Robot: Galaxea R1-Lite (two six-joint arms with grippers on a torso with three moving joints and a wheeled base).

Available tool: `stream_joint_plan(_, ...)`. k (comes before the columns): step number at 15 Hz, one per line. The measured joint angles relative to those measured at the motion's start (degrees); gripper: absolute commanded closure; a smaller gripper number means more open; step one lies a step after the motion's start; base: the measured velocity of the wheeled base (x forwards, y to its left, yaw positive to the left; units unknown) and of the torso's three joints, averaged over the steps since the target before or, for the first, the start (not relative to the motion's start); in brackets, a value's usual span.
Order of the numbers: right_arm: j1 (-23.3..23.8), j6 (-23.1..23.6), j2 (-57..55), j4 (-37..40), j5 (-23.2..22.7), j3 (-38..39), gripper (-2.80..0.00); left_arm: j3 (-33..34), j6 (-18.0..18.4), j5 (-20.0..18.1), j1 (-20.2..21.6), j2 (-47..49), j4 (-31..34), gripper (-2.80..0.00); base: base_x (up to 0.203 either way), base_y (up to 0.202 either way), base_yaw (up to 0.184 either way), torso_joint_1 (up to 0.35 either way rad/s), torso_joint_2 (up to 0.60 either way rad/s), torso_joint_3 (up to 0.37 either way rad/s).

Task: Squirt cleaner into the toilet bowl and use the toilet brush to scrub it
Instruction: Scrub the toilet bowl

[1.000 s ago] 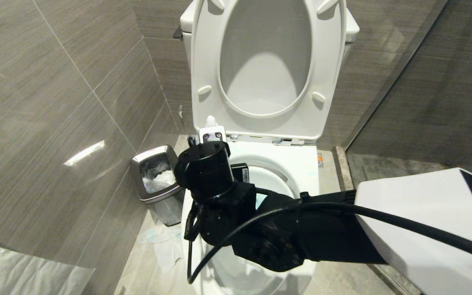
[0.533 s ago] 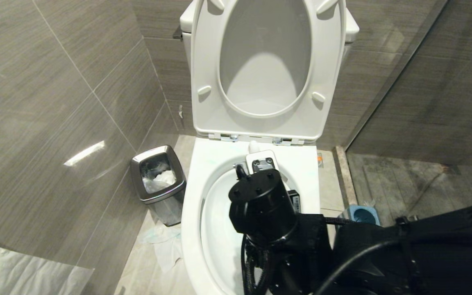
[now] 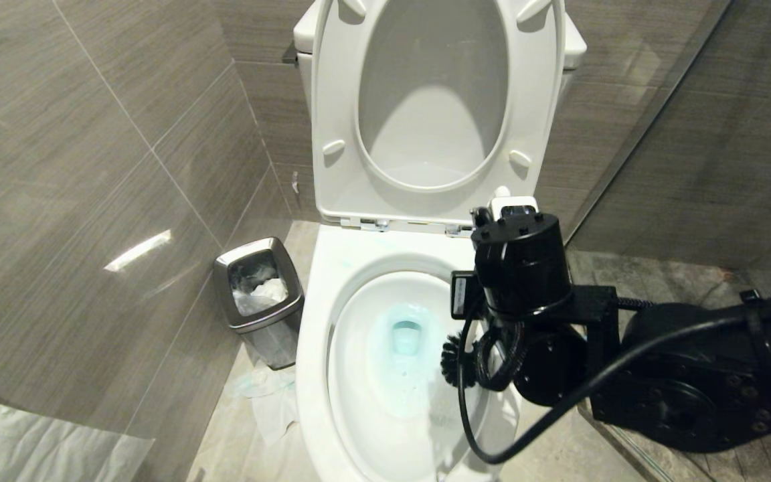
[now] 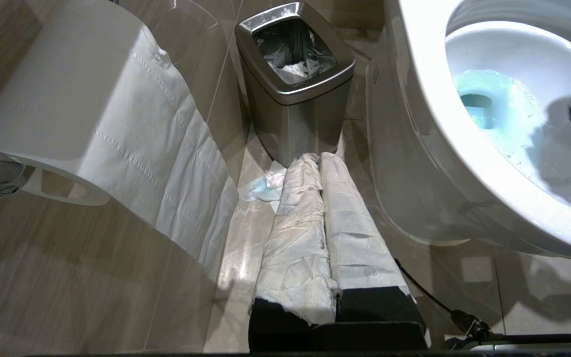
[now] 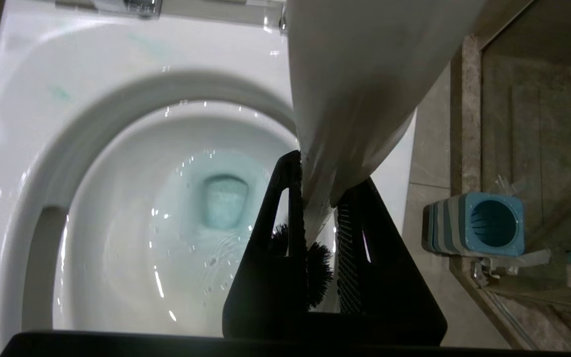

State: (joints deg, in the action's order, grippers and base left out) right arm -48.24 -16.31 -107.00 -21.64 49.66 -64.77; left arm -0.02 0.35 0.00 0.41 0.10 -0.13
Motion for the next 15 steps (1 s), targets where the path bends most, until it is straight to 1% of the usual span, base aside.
stream_joint_plan(4,2.8,0.1,-6.5,0.0,-0.1,-9.8,0.00,0.0,0.0,0.0,0.0,0.0,0.0,0.00,0.000,0.000,0.000,0.000,0.00,0.000)
stream_joint_plan(7,3.5,0.8,-13.9,-0.1,0.0,-19.9,0.00,0.0,0.0,0.0,0.0,0.0,0.0,0.00,0.000,0.000,0.000,0.000,0.00,0.000)
stream_joint_plan(9,3.6,2.4,-19.1,0.0,0.0,-28.4,0.00,0.0,0.0,0.0,0.0,0.0,0.0,0.00,0.000,0.000,0.000,0.000,0.00,0.000)
stream_joint_plan(12,3.7,6.6,-26.9,0.3,-0.2,-42.0,0.00,0.0,0.0,0.0,0.0,0.0,0.0,0.00,0.000,0.000,0.000,0.000,0.00,0.000)
stream_joint_plan(14,3.3,9.6,-31.1,0.5,-1.4,-47.1,0.00,0.0,0.0,0.0,0.0,0.0,0.0,0.00,0.000,0.000,0.000,0.000,0.00,0.000)
stream_joint_plan(15,2.6,9.9,-32.5,0.5,-1.7,-48.1,0.00,0.0,0.0,0.0,0.0,0.0,0.0,0.00,0.000,0.000,0.000,0.000,0.00,0.000)
